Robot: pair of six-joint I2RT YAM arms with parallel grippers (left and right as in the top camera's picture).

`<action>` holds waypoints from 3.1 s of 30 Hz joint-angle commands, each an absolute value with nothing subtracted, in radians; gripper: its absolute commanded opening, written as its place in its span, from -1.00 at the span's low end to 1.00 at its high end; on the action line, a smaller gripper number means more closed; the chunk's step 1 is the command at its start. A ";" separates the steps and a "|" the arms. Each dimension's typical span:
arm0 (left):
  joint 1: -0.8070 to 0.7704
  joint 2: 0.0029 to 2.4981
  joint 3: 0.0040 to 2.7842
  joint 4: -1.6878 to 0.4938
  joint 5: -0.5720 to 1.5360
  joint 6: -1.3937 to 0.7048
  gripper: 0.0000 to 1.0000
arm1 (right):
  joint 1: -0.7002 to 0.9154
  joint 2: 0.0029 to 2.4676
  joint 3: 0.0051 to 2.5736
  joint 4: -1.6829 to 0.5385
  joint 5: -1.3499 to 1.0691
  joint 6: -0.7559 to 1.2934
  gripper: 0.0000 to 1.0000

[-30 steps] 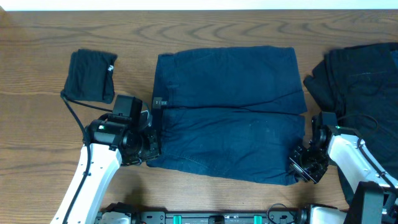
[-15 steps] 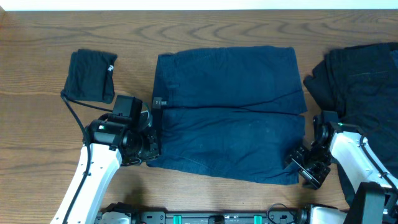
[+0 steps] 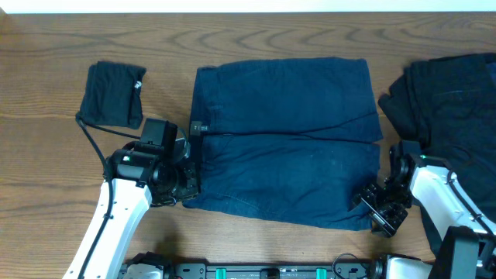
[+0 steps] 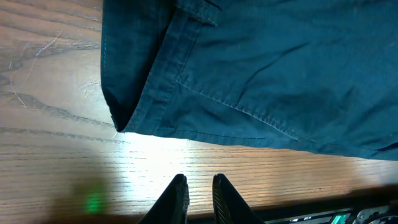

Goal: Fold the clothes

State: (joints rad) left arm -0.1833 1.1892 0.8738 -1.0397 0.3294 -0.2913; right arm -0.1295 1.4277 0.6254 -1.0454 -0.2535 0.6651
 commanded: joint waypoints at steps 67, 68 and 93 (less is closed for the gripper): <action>-0.181 1.190 0.867 -1.065 0.321 -0.311 -0.12 | -0.130 1.432 0.585 -0.972 -0.338 0.585 -0.98; -0.181 1.190 0.867 -1.073 0.321 -0.326 -0.12 | -0.130 1.432 0.585 -0.972 -0.350 0.584 -0.98; -0.181 1.190 0.563 -0.778 0.186 -0.822 0.11 | -0.130 1.432 0.585 -0.896 -0.370 0.543 -0.97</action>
